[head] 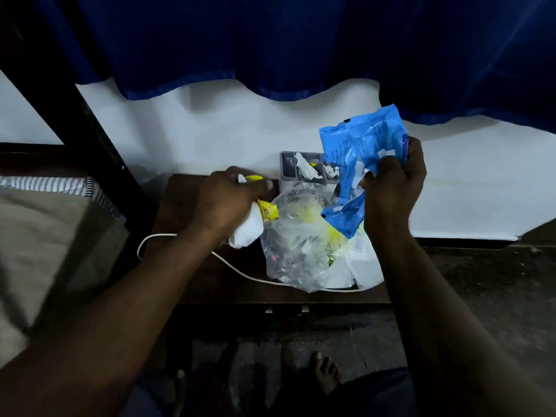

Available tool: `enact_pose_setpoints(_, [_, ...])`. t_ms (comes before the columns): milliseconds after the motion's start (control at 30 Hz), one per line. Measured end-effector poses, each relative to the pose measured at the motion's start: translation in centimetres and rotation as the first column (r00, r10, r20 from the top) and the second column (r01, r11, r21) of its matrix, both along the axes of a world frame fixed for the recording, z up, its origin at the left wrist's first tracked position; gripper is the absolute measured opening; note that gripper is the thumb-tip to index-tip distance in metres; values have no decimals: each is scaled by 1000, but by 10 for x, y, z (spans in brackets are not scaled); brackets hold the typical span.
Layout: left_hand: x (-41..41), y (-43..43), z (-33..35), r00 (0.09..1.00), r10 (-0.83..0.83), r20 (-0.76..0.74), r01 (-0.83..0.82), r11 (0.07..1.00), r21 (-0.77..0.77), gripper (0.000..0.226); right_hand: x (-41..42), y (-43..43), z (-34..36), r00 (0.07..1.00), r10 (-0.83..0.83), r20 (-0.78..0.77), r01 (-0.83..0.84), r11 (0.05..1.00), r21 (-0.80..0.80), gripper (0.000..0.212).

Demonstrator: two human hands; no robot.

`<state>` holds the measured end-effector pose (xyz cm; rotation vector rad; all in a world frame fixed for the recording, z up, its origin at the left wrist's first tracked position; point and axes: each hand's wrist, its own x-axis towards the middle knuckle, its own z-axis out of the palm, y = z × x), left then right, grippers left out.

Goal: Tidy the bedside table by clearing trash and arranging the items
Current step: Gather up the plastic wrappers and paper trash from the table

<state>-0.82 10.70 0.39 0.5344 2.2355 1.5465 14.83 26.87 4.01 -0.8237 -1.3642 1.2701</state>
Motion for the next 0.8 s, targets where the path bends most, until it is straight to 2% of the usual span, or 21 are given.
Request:
enact_pose_setpoints(33, [2, 2, -5, 998, -47, 51, 46, 999, 7, 26, 0, 1, 1, 999, 1, -35, -2, 999, -33, 27])
enact_pose_setpoints(67, [3, 5, -12, 992, -105, 65, 106, 994, -25, 32, 1, 1, 1, 998, 2, -56, -5, 998, -60, 27])
enact_pose_setpoints(167, [5, 11, -27, 953, -294, -68, 256, 908, -332, 66, 0, 2, 1, 998, -3, -66, -4, 995, -98, 25])
enact_pose_setpoints(233, [7, 15, -36, 913, -402, -71, 318, 810, -492, 94, -1, 4, 1, 998, -15, -62, 8, 994, -108, 25])
enact_pose_setpoints(267, [6, 17, -39, 900, -430, -63, 329, 768, -549, 98, -1, 5, 2, 998, -17, -67, 10, 994, -113, 26])
enact_pose_setpoints(400, [2, 24, -45, 889, -443, -111, 262, 694, -670, 80, 1, 8, 4, 994, -30, -103, 19, 995, -101, 31])
enact_pose_setpoints(467, [0, 27, -47, 880, -454, -139, 253, 697, -671, 68, 3, 8, 6, 995, -48, -93, 42, 997, -66, 32])
enact_pose_setpoints(567, [-5, 31, -49, 857, -481, -184, 256, 709, -657, 50, 2, 9, 8, 981, -55, -184, 30, 990, -136, 40])
enact_pose_setpoints(700, [-9, 32, -41, 864, -429, -261, 228, 798, -557, 25, 0, 12, 7, 972, -61, -227, 12, 977, -211, 42])
enact_pose_setpoints(800, [-15, 32, -26, 908, -292, -301, 158, 902, -401, 24, -1, 13, 7, 970, -47, -239, -13, 970, -243, 47])
